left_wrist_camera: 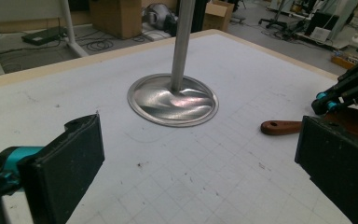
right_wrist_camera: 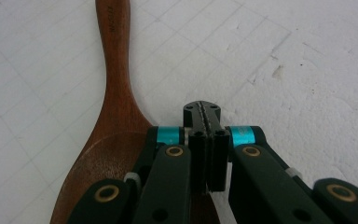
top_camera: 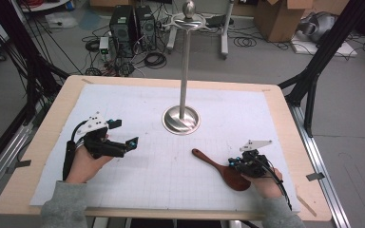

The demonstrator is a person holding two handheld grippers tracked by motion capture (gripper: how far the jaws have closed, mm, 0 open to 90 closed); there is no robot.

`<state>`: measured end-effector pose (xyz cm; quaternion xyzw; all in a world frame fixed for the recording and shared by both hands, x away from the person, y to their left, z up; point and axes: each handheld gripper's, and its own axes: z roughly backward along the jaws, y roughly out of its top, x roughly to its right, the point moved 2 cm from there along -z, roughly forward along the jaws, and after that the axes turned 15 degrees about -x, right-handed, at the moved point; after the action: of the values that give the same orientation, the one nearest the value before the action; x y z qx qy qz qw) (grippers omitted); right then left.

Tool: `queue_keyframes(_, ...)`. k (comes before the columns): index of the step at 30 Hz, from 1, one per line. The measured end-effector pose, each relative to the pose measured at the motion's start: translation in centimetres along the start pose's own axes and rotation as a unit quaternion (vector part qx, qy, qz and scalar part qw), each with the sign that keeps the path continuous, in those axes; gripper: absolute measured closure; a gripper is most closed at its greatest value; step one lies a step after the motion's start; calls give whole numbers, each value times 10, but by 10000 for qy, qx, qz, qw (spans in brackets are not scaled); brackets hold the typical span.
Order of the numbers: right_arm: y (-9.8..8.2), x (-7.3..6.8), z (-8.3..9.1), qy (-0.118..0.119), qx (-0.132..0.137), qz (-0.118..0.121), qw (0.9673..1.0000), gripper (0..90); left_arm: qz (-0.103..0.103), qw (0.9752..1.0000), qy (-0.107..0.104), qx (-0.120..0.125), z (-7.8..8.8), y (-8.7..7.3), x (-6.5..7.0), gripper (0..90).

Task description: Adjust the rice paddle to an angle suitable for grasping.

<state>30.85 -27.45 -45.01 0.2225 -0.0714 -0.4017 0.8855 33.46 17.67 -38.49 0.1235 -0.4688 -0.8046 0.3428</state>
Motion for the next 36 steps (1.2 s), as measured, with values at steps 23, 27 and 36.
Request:
queue_keyframes(23, -10, -26, 5, 133, -87, 220, 9996, 897, 33, 10000, -11, -43, -2, 1, -1, 18)
queue_keyframes(27, -9, -26, 5, 103, -89, 258, 9996, 897, 13, 10000, -20, -53, -3, 1, 0, 17)
queue_keyframes(36, -5, -25, 8, 172, -90, 293, 9994, 885, 11, 10000, 0, -55, -1, 1, -2, 17)
